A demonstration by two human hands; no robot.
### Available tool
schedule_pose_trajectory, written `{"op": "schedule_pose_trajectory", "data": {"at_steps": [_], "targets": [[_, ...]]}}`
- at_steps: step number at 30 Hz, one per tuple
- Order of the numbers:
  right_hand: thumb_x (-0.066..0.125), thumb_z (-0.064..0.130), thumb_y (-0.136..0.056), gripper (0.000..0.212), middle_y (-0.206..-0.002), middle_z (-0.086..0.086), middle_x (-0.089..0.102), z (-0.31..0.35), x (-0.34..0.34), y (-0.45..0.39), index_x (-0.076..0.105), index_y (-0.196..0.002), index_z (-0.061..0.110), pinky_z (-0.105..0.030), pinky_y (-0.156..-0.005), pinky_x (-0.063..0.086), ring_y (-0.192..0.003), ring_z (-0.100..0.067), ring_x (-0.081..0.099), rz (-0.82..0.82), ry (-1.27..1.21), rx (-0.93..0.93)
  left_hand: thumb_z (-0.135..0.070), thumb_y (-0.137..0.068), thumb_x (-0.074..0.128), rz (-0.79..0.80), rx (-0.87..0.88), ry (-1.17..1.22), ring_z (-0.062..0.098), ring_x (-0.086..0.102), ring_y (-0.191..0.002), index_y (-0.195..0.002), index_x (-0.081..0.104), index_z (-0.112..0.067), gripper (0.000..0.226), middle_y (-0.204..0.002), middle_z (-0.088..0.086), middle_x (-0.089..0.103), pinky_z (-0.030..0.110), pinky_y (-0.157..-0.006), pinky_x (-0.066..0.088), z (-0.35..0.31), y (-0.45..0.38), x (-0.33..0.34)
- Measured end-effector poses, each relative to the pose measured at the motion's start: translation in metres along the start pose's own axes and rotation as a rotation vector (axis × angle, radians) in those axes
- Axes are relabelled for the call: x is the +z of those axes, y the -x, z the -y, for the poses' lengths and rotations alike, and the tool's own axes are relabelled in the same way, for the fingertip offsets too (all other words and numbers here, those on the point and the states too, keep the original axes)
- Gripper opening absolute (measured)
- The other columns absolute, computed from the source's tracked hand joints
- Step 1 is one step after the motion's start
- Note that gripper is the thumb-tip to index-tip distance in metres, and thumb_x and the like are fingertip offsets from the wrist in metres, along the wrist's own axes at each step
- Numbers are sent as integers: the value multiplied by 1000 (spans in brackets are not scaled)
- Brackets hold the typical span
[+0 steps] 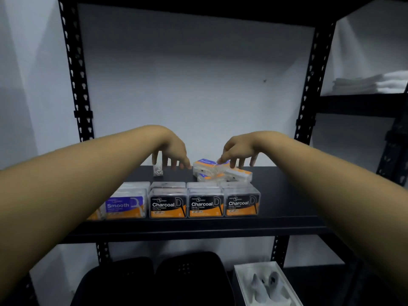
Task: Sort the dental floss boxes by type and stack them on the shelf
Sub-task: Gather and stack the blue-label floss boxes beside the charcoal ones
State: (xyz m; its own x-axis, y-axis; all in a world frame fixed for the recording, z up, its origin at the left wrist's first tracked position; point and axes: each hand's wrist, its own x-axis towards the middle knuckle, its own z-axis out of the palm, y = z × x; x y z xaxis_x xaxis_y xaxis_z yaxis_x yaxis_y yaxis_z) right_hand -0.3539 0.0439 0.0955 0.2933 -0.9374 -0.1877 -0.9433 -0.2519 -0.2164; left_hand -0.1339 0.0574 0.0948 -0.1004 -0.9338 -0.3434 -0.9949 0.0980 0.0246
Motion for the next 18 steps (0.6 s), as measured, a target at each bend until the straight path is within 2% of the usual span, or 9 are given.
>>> {"op": "schedule_pose_trajectory", "data": {"at_steps": [2,4,7,9,11,15,18], "targets": [[66,54,-91,38,-105,-3,76,1,-5,-3,67,-107,20,-46,-87,60,-99,-24,74,59,13,66,-53,-93,60,67,-43,27,24,72,-89,-104,67,-18,37,-103,1,73,44,-87,56,5,-6,-2],[66,53,-91,35,-105,-3,76,1,-7,-7,68,-105,21,-44,-84,60,-99,-24,75,74,28,99,-55,-92,62,82,-72,45,25,73,-90,-105,68,-18,39,-103,1,73,41,-83,56,10,-14,-2],[67,51,-92,35,-107,-4,75,0,-7,-15,67,-107,19,-43,-83,60,-98,-24,75,64,36,120,-52,-93,60,36,-80,39,24,72,-86,-102,67,-18,37,-98,0,73,40,-81,57,16,-22,-1],[68,50,-92,39,-107,-4,75,1,-6,-22,66,-112,17,-45,-85,61,-99,-25,74,58,39,120,-49,-94,59,5,-87,21,24,71,-83,-101,67,-17,33,-93,0,73,43,-85,58,21,-27,0],[68,50,-92,41,-108,-5,75,1,-4,-32,65,-115,16,-46,-88,60,-101,-24,73,38,45,108,-46,-94,60,-40,-99,4,24,70,-83,-105,68,-16,33,-95,1,74,45,-87,58,28,-31,0],[68,54,-89,47,-109,-3,73,3,-1,-52,66,-115,15,-46,-86,61,-101,-22,71,-37,63,54,-41,-92,63,-178,-102,19,24,74,-88,-105,71,-12,33,-100,3,76,40,-79,60,49,-43,-3],[68,60,-85,55,-111,-5,71,7,3,-68,68,-113,13,-44,-83,62,-102,-24,70,-56,81,49,-36,-91,63,-343,-106,67,23,70,-73,-102,69,-6,32,-98,9,75,32,-66,58,64,-57,-7]]}}
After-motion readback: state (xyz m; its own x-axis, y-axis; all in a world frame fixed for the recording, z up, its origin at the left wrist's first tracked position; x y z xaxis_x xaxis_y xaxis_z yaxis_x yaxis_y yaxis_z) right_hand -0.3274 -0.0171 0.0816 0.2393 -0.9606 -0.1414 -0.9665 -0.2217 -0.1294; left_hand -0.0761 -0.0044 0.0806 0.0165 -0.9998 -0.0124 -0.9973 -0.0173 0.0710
